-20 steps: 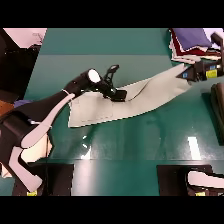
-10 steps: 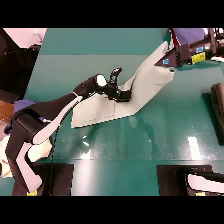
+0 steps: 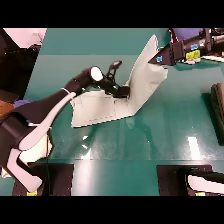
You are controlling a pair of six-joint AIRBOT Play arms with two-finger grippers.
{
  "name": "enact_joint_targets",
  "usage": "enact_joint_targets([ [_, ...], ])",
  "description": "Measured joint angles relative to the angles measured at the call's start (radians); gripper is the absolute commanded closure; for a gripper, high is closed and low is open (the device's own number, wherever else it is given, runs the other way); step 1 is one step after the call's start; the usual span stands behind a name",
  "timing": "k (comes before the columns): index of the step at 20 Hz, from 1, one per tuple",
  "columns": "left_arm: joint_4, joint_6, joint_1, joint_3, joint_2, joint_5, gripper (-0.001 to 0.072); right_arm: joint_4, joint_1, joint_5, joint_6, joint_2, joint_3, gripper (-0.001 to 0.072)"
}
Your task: Fold the shirts.
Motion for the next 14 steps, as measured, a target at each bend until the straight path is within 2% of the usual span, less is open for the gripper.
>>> enact_joint_targets([
  [5, 0.155, 0.004, 0.163, 0.000, 0.183, -0.114, 0.0682, 0.001, 0.111, -0.068, -0.018, -0.031, 0.000, 0.0692],
  [9, 0.221, 0.006, 0.340, 0.000, 0.341, -0.162, 0.0682, 0.002, 0.319, -0.192, -0.051, -0.142, 0.000, 0.0682],
  [10, 0.230, 0.006, 0.380, 0.000, 0.376, -0.169, 0.0682, 0.002, 0.375, -0.239, -0.058, -0.177, 0.000, 0.0566],
  [11, 0.233, 0.006, 0.416, 0.000, 0.407, -0.179, 0.0682, 0.002, 0.431, -0.291, -0.069, -0.213, 0.000, 0.0281],
  [12, 0.238, 0.007, 0.447, 0.000, 0.434, -0.187, 0.0682, 0.004, 0.490, -0.357, -0.089, -0.252, 0.000, 0.0095],
  [13, 0.241, 0.007, 0.477, 0.000, 0.459, -0.195, 0.0682, 0.003, 0.544, -0.420, -0.107, -0.288, 0.000, 0.0081],
  [14, 0.246, 0.008, 0.501, 0.000, 0.478, -0.205, 0.0682, 0.003, 0.586, -0.473, -0.119, -0.317, 0.000, 0.0110],
])
